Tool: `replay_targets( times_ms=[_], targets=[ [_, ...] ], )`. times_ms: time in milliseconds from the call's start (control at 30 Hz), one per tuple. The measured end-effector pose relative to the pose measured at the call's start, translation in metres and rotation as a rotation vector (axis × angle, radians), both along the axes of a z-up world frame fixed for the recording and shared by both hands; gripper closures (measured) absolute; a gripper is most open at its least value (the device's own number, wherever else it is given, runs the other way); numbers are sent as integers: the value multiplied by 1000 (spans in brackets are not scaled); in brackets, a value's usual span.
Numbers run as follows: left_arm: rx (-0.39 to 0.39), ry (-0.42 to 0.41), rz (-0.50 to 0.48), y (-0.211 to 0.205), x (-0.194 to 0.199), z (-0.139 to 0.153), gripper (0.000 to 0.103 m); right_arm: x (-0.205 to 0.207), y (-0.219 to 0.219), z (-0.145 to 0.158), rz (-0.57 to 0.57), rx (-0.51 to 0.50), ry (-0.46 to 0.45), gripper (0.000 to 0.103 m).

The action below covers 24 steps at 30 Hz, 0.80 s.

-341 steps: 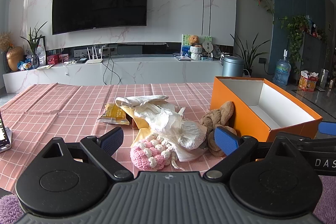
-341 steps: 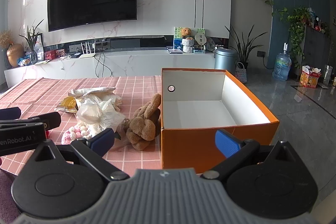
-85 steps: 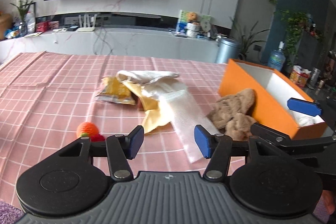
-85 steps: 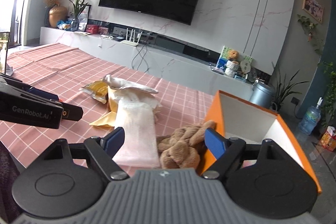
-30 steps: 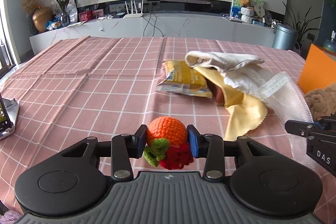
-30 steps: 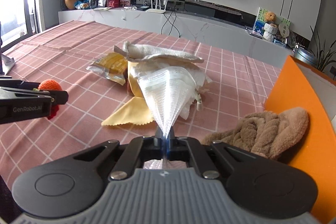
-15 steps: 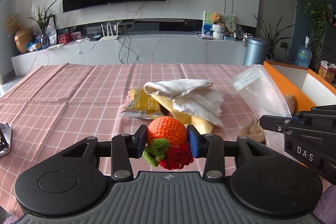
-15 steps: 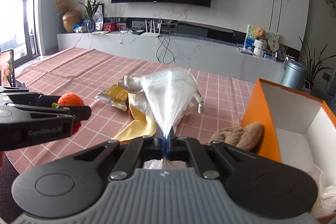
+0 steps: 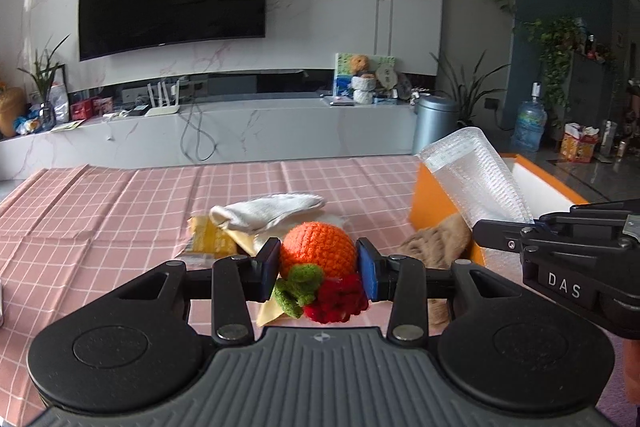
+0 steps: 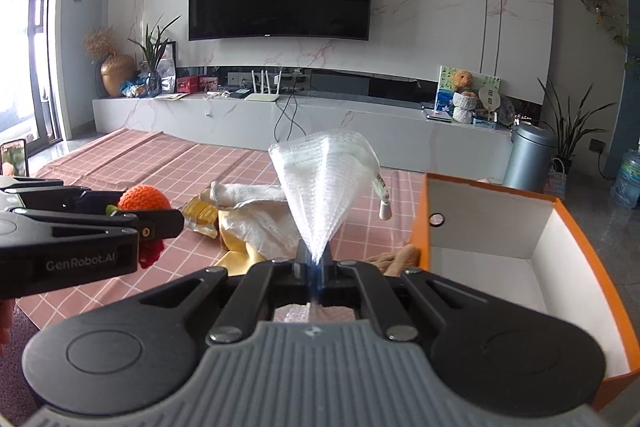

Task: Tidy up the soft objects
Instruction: 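Carry fruit with left tool while right tool carries mesh bag over orange box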

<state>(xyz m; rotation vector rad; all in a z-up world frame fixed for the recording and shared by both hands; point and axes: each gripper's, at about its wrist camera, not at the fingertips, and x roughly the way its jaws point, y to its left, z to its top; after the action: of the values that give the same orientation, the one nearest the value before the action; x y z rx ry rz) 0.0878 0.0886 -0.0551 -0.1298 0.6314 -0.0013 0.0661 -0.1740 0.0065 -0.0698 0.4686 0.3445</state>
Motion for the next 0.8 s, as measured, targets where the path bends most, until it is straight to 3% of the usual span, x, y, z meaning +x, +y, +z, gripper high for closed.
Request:
replay_targets(
  times_ms=[300, 800],
  targets=[
    [112, 32, 154, 29, 25, -13, 57, 1, -48, 19, -37, 21, 44, 103],
    [97, 97, 188, 47, 58, -40, 57, 36, -111, 25, -114, -55, 110, 103]
  ],
)
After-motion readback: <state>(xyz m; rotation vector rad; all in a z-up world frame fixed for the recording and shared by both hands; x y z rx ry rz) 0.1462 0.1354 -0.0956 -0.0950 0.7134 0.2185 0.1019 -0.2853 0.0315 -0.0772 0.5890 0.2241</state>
